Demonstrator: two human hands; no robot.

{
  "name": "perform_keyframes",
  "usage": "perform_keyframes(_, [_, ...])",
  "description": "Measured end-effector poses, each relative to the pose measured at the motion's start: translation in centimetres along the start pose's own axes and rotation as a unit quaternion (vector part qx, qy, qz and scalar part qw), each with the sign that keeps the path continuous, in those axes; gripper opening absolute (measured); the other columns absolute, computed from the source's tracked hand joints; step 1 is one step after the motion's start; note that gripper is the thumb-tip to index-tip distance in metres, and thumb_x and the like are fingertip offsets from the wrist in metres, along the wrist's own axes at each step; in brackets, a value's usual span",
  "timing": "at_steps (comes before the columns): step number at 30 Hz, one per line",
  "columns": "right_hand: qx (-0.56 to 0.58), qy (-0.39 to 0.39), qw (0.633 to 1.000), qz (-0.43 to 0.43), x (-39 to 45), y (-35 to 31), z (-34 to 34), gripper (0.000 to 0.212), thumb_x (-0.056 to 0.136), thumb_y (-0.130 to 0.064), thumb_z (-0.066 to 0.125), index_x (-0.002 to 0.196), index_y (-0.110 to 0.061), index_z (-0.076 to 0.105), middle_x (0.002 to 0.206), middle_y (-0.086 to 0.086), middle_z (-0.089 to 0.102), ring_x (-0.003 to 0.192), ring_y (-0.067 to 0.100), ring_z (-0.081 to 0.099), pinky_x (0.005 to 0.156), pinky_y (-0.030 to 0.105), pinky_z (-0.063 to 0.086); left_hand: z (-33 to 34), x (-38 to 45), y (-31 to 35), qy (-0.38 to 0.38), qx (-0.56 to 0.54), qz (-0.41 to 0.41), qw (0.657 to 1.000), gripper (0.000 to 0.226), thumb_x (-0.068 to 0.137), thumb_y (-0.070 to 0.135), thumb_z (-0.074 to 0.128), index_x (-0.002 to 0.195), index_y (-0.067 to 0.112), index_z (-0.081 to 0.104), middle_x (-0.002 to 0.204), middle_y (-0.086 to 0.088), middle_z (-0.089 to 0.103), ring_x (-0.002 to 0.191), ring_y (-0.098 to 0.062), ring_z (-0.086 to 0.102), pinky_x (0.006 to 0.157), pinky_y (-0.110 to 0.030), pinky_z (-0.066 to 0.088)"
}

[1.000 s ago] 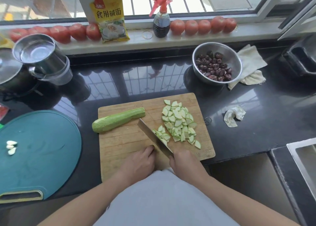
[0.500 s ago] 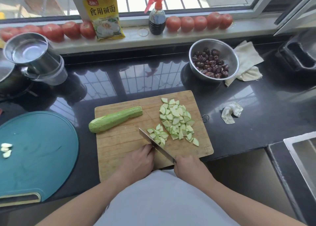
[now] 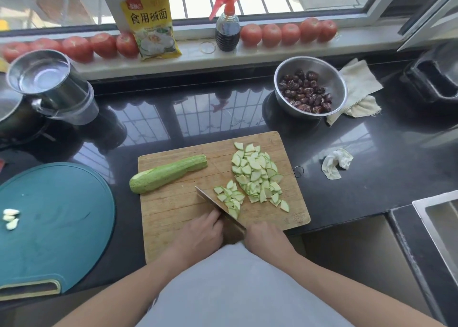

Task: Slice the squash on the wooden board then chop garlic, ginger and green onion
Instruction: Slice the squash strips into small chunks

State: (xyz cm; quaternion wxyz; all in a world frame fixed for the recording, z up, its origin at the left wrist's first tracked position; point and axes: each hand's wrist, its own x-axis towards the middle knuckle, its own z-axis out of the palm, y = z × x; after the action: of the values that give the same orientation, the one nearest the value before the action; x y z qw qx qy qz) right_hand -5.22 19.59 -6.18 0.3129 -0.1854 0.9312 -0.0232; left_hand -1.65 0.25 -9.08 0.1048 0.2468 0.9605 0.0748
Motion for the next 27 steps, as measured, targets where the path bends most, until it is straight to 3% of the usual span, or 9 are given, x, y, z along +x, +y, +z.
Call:
perform_keyframes(2, [0.012, 0.005, 1.0, 0.005, 0.2, -0.2, 0.1, 0.024, 0.088, -0.008, 0.042, 0.065, -0.014, 0.034, 0.063, 0.002, 0.04, 0.06, 0.025, 0.042, 0.047, 0.032, 0.022, -0.1, 0.0, 0.0, 0.008, 0.002, -0.003, 1.0, 0.02, 0.081, 0.011, 0.05, 0.084, 0.008, 0.07, 0.095, -0.012, 0.067, 0.072, -0.026, 0.065, 0.056, -0.038, 0.054])
perform_keyframes(6, [0.051, 0.031, 0.998, 0.017, 0.2, -0.1, -0.2, 0.022, 0.092, -0.015, 0.045, 0.071, -0.01, 0.05, 0.063, 0.005, 0.045, 0.054, 0.025, 0.039, 0.047, 0.034, 0.027, 0.7, 0.2, 0.2, -0.01, 0.048, -0.007, 0.999, 0.049, 0.096, 0.011, 0.022, 0.119, 0.003, 0.065, 0.119, -0.016, 0.06, 0.113, -0.032, 0.058, 0.086, -0.044, 0.052])
perform_keyframes(11, [0.127, 0.087, 0.987, 0.047, -0.6, 1.5, -1.2, 0.027, 0.096, -0.028, 0.047, 0.077, -0.011, 0.055, 0.067, 0.002, 0.052, 0.062, 0.026, 0.052, 0.055, 0.035, 0.041, 0.1, 0.4, 0.5, 0.046, 0.043, 0.028, 0.998, 0.028, 0.093, 0.006, 0.042, 0.095, 0.006, 0.07, 0.095, -0.011, 0.06, 0.088, -0.028, 0.061, 0.065, -0.038, 0.054])
perform_keyframes(14, [0.149, 0.135, 0.979, 0.023, -1.0, 2.5, -2.5, 0.024, 0.095, -0.029, 0.049, 0.074, -0.018, 0.048, 0.064, -0.005, 0.048, 0.059, 0.02, 0.051, 0.054, 0.03, 0.036, -0.2, 0.4, 0.4, 0.119, -0.092, -0.065, 0.986, 0.02, 0.092, 0.011, 0.055, 0.102, 0.006, 0.071, 0.104, -0.007, 0.064, 0.073, -0.027, 0.064, 0.053, -0.04, 0.055])
perform_keyframes(16, [0.167, 0.142, 0.976, 0.002, -1.0, 2.7, -3.2, 0.021, 0.094, -0.029, 0.049, 0.076, -0.019, 0.051, 0.065, -0.006, 0.051, 0.058, 0.016, 0.051, 0.051, 0.029, 0.034, -0.3, 0.3, -0.1, 0.163, -0.182, -0.181, 0.953, 0.028, 0.096, 0.014, 0.055, 0.119, 0.008, 0.07, 0.123, -0.005, 0.065, 0.09, -0.026, 0.067, 0.068, -0.04, 0.06])
perform_keyframes(18, [0.142, 0.147, 0.979, -0.021, -1.1, 2.2, -3.1, 0.019, 0.09, -0.027, 0.05, 0.075, -0.016, 0.052, 0.068, -0.003, 0.051, 0.059, 0.016, 0.05, 0.051, 0.031, 0.036, -0.5, -0.2, -1.7, 0.188, -0.268, -0.322, 0.888, 0.033, 0.099, 0.014, 0.053, 0.128, 0.011, 0.068, 0.129, -0.002, 0.063, 0.112, -0.021, 0.061, 0.093, -0.036, 0.052])
perform_keyframes(21, [0.106, 0.088, 0.989, -0.052, -0.8, 0.7, -1.8, 0.017, 0.088, -0.021, 0.047, 0.076, -0.011, 0.054, 0.07, 0.004, 0.054, 0.061, 0.024, 0.051, 0.052, 0.032, 0.039, -1.5, -2.0, -4.9, 0.215, -0.344, -0.503, 0.763, 0.031, 0.098, 0.016, 0.05, 0.121, 0.019, 0.072, 0.121, 0.002, 0.069, 0.108, -0.015, 0.057, 0.092, -0.032, 0.043])
perform_keyframes(24, [0.106, 0.042, 0.993, -0.039, -0.3, 0.2, -0.8, 0.017, 0.089, -0.02, 0.046, 0.08, -0.01, 0.058, 0.075, 0.007, 0.059, 0.065, 0.026, 0.052, 0.054, 0.032, 0.04, -2.0, -3.9, -6.9, 0.206, -0.35, -0.547, 0.732, 0.03, 0.097, 0.015, 0.05, 0.112, 0.022, 0.075, 0.112, 0.003, 0.072, 0.102, -0.016, 0.059, 0.086, -0.033, 0.043])
perform_keyframes(27, [0.072, 0.114, 0.991, -0.016, 0.2, 1.5, -1.3, 0.013, 0.088, -0.019, 0.046, 0.084, -0.014, 0.059, 0.08, 0.003, 0.057, 0.07, 0.027, 0.056, 0.057, 0.034, 0.043, -2.2, -4.7, -7.2, 0.189, -0.362, -0.537, 0.738, 0.029, 0.099, 0.016, 0.05, 0.11, 0.024, 0.075, 0.108, 0.005, 0.072, 0.101, -0.016, 0.06, 0.084, -0.034, 0.045])
